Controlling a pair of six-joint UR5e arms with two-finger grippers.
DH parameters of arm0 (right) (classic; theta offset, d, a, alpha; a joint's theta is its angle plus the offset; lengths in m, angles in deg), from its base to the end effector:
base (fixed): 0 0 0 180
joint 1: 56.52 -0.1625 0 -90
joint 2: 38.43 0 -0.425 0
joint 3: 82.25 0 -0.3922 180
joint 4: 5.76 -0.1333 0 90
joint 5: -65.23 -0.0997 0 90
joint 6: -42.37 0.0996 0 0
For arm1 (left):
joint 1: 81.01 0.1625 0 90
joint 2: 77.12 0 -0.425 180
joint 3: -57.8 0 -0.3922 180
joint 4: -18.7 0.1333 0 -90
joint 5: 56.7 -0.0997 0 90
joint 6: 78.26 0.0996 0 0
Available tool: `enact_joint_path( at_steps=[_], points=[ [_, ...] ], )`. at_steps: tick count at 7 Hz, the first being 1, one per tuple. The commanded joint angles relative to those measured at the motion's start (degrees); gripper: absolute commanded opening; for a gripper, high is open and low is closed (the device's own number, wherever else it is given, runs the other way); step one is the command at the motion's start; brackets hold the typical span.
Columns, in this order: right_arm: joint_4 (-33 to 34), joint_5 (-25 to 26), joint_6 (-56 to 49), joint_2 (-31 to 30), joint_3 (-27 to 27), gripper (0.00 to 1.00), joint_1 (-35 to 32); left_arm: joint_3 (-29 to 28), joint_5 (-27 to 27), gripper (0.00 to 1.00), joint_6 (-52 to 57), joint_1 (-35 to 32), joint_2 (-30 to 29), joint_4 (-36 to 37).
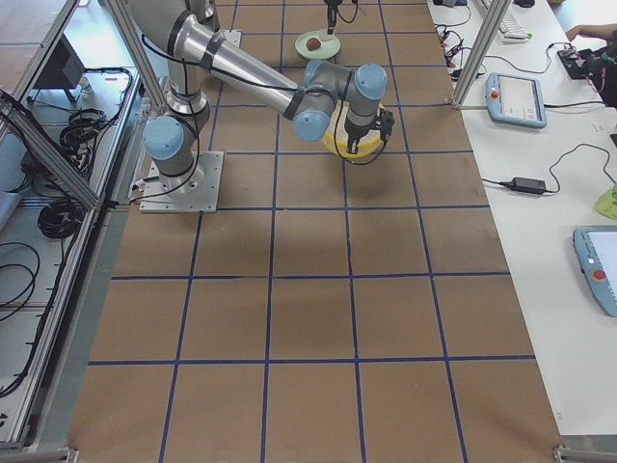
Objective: Stack buns with steamer
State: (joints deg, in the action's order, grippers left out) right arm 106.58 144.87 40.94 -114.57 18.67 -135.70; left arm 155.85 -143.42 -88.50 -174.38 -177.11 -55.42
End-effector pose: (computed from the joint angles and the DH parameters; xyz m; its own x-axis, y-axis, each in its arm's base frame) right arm 0.0446 -0.5719 0.3086 -0.9692 0.1676 -0.1807 0.1634 0.9858 0.0381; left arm -0.1707 -0.5334 0.3565 -0.9913 -0.1217 0.0496 -0.1194 0.9917 0.0473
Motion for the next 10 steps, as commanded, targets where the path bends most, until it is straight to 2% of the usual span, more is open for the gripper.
enact_joint_path(
  at_steps=[1, 2, 3, 4, 6, 7, 8, 9, 10],
  points=[
    [0.77, 0.00, 2.14, 0.02, -0.02, 0.08, -1.77, -2.16, 8.44, 0.05, -18.86, -11.00, -5.34, 8.63],
    [0.77, 0.00, 2.14, 0.02, -0.02, 0.08, -1.85, -1.64, 8.23, 0.12, -20.67, -12.95, -10.43, 15.69],
    [0.77, 0.00, 2.22, 0.02, -0.02, 0.08, -1.86, -0.59, 7.88, 0.99, -20.00, -13.06, -12.66, 18.19],
    [0.77, 0.00, 2.22, 0.02, -0.02, 0.08, -1.86, -0.23, 6.66, 1.00, -17.64, -12.98, -12.42, 18.13],
    [0.95, 0.43, 2.40, 0.02, 0.07, 0.08, -3.95, -0.14, -1.14, 1.00, -11.94, -12.54, -11.46, 18.04],
    [1.39, 1.39, 4.23, 0.02, 0.07, 0.08, -6.92, 0.73, -4.92, 1.00, -2.59, -7.92, -9.01, 16.83],
    [2.09, 3.58, 8.07, 0.11, -0.02, 0.08, -10.26, 4.74, -5.04, 1.00, 9.25, -0.31, -4.81, 14.99],
    [3.22, 7.08, 9.59, 0.63, -0.02, 0.08, -13.34, 11.74, -4.78, 1.00, 21.20, 6.64, -0.25, 15.05],
    [4.45, 8.16, 14.31, 0.90, -0.10, 0.09, -16.59, 16.86, -5.04, 1.00, 31.06, 13.85, 1.71, 15.40]
  ],
)
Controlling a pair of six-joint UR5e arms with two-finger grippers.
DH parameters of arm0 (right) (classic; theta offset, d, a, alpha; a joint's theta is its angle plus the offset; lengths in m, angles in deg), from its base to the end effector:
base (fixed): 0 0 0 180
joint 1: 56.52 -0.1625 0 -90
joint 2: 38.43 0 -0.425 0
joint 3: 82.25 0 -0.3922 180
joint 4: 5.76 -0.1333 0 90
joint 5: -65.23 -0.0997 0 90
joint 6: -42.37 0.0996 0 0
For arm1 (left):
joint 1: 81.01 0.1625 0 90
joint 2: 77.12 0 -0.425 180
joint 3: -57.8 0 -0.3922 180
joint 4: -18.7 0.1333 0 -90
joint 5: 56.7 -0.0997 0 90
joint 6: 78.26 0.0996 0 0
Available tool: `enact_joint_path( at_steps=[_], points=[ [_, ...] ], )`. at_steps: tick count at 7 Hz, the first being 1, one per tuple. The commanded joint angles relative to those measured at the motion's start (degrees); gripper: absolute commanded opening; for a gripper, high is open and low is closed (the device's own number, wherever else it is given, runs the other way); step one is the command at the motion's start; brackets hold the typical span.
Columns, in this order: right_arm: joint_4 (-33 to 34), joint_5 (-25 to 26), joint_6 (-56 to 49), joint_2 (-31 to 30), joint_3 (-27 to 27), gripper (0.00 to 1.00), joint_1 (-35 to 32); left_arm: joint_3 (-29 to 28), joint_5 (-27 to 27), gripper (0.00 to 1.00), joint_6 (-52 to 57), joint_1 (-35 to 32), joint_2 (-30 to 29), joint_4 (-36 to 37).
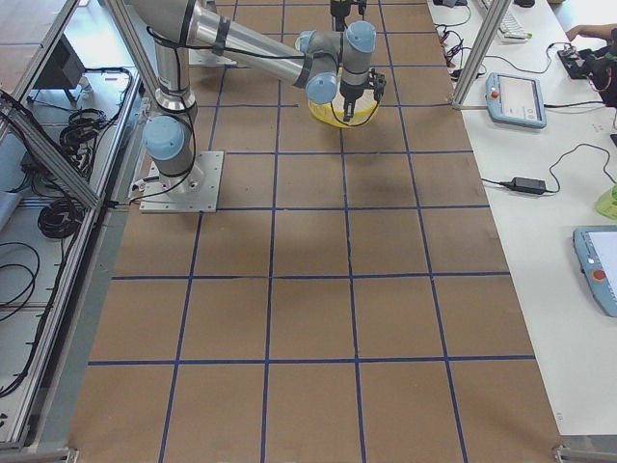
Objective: Stack buns with steamer
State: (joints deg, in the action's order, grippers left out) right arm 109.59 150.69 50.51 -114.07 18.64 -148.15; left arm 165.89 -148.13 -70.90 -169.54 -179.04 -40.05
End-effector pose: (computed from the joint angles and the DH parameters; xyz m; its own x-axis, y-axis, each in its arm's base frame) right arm 0.1571 -0.5558 0.3078 -0.9904 0.1133 -0.0786 0.1129 0.9936 0.0095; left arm -0.1172 -0.5324 0.2848 -0.9944 0.1021 -0.0275 0.1026 0.9946 -0.0183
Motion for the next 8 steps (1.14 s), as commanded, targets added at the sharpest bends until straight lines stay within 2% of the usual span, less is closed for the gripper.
enact_joint_path(
  at_steps=[1, 2, 4, 5, 7, 8],
  points=[
    [2.59, 2.43, 9.66, 1.71, -1.29, 0.09, -7.83, 9.57, -0.25, 1.00, 16.43, 13.33, 3.40, 0.04],
    [2.60, 2.61, 14.49, 4.33, -3.39, 0.09, -11.17, 10.46, -0.51, 0.99, 16.80, 14.07, 3.14, -0.05],
    [1.64, 4.44, 15.07, 6.11, -5.08, 0.09, -12.96, 11.79, -0.42, 0.88, 16.55, 14.17, 0.08, 0.73],
    [1.63, 4.45, 14.90, 6.29, -5.00, 0.09, -12.97, 11.88, -0.25, 0.75, 16.28, 14.17, -1.51, 2.91],
    [1.46, 4.46, 14.63, 6.38, -4.56, 0.10, -13.05, 11.27, -0.42, 0.30, 16.19, 14.17, -1.27, 3.55],
    [1.63, 4.54, 14.80, 6.29, -3.60, 0.10, -13.66, 9.35, -0.51, 0.28, 13.67, 13.39, -0.30, 3.46]
  ],
)
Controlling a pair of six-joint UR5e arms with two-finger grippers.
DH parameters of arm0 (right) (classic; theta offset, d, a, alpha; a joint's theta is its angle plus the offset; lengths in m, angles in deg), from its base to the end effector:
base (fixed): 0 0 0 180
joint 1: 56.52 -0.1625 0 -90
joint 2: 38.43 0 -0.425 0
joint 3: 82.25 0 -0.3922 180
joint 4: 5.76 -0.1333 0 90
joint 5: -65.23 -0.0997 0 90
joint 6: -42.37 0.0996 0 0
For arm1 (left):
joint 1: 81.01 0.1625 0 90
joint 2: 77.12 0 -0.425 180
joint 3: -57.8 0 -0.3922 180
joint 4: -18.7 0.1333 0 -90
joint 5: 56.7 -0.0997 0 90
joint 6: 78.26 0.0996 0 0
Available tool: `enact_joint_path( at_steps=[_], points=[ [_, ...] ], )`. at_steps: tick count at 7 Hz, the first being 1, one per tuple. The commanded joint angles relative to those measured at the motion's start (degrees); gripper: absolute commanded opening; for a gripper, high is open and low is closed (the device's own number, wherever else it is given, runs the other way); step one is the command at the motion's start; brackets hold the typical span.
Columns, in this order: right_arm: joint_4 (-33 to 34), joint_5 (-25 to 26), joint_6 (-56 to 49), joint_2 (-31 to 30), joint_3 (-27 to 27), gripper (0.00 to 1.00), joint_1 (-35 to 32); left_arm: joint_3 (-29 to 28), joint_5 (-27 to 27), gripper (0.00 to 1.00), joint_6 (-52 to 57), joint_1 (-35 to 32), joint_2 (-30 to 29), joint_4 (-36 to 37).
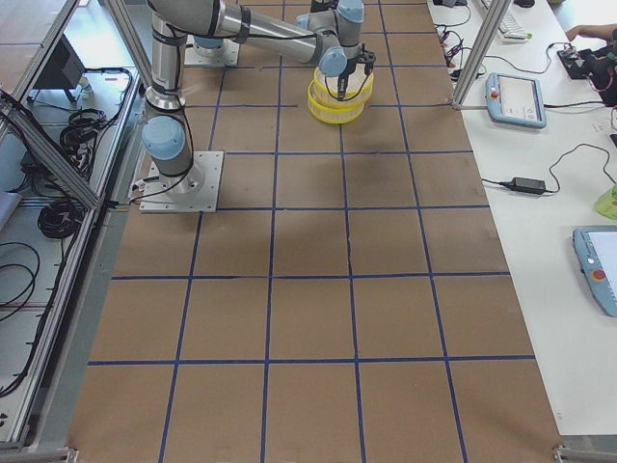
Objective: Stack buns with steamer
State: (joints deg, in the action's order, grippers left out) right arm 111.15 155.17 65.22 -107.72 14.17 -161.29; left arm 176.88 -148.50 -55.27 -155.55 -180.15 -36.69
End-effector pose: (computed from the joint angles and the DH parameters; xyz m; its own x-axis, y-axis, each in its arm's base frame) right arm 0.2816 -0.5449 0.2812 -0.9901 0.1406 0.0005 0.1406 0.9901 0.0039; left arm 0.0005 -0.4902 0.2019 -0.9911 0.1316 0.0223 0.1334 0.9822 0.1323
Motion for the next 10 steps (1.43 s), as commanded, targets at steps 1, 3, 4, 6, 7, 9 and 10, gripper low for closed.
enact_joint_path(
  at_steps=[1, 3, 4, 6, 7, 9, 10],
  points=[
    [-0.11, 1.20, -0.17, -0.14, 1.06, 0.10, -0.61, -3.13, -0.14, 0.21, -2.59, -1.05, 1.85, -0.33],
    [-0.46, 3.05, -0.35, -0.14, 1.23, 0.11, -0.61, -3.32, 0.04, 0.03, -2.86, -1.14, 2.56, -0.60],
    [-0.46, 3.05, -0.35, -0.05, 1.67, 0.12, -0.78, -3.93, 0.47, 0.03, -3.21, -1.66, 3.87, -1.12],
    [-0.02, 2.70, -0.35, 0.03, 2.29, 0.99, -0.78, -7.69, 4.32, 0.03, -15.62, -9.44, 9.49, -8.21],
    [-0.19, 2.53, -0.27, -0.57, 2.03, 1.00, -0.78, -13.46, 6.96, 0.03, -24.66, -15.32, 9.60, -11.73],
    [-4.90, 2.27, -0.96, -4.24, -1.82, 1.00, 1.05, -21.23, 8.03, 0.03, -35.08, -22.73, 7.85, -14.22],
    [-9.21, 2.18, -1.58, -6.88, -3.93, 1.00, 3.50, -21.69, 11.78, 0.03, -39.12, -23.37, 7.41, -13.53]
  ],
)
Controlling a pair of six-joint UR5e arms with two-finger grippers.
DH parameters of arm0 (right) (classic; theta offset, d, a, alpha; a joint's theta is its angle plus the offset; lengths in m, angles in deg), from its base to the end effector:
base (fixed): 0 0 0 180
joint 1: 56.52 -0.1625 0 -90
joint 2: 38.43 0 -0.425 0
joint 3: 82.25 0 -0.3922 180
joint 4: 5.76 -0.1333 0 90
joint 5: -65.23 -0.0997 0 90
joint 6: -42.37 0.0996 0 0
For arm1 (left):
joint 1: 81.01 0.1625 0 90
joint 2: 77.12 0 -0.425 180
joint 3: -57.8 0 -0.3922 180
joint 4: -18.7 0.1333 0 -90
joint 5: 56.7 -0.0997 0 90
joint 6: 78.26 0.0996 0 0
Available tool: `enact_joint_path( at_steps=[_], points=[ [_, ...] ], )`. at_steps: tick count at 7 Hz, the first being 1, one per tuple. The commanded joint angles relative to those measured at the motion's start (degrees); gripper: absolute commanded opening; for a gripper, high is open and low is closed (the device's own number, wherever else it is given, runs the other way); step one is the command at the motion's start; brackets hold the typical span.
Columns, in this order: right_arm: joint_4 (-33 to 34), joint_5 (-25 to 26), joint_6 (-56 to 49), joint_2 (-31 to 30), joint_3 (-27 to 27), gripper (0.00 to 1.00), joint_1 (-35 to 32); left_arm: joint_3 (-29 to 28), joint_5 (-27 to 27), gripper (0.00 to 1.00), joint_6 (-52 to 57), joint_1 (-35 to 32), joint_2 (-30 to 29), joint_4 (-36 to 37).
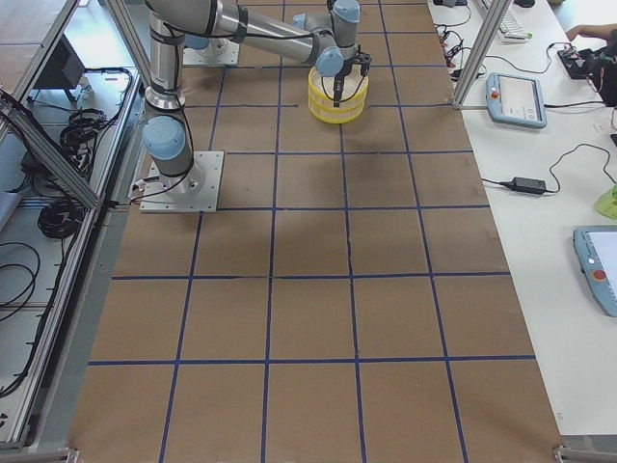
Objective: Stack buns with steamer
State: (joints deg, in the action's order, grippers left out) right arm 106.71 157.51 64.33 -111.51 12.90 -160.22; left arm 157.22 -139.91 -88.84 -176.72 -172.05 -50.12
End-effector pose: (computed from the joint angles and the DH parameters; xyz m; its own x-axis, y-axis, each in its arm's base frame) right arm 0.2648 -0.5402 0.3229 -0.9890 0.1441 0.0343 0.1434 0.9894 -0.0214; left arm -0.1968 -0.5102 0.4024 -0.9880 -0.0705 0.1372 -0.0841 0.9919 -0.0953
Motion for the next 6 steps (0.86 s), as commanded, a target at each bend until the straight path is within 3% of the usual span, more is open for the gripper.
enact_joint_path(
  at_steps=[1, 3, 4, 5, 6],
  points=[
    [-8.80, -3.65, -2.34, -6.51, -4.16, 1.00, 5.58, -2.12, 4.88, 0.03, -6.55, -2.29, -0.69, 0.00],
    [-20.04, -5.79, -6.21, -13.11, -7.15, 1.00, 10.78, -2.04, 10.31, 0.06, -11.01, -3.95, -3.05, 1.04],
    [-23.14, -5.45, -8.14, -14.88, -8.38, 1.00, 10.71, -1.69, 10.17, 0.59, -13.22, -7.09, -5.15, 5.66],
    [-23.43, -5.09, -13.82, -15.68, -7.52, 1.00, 10.71, -1.68, 10.26, 1.00, -15.94, -8.26, -7.00, 10.76],
    [-23.26, -5.00, -16.66, -15.77, -7.17, 1.00, 10.36, -1.60, 10.35, 1.00, -17.01, -8.27, -7.54, 11.94]
  ],
)
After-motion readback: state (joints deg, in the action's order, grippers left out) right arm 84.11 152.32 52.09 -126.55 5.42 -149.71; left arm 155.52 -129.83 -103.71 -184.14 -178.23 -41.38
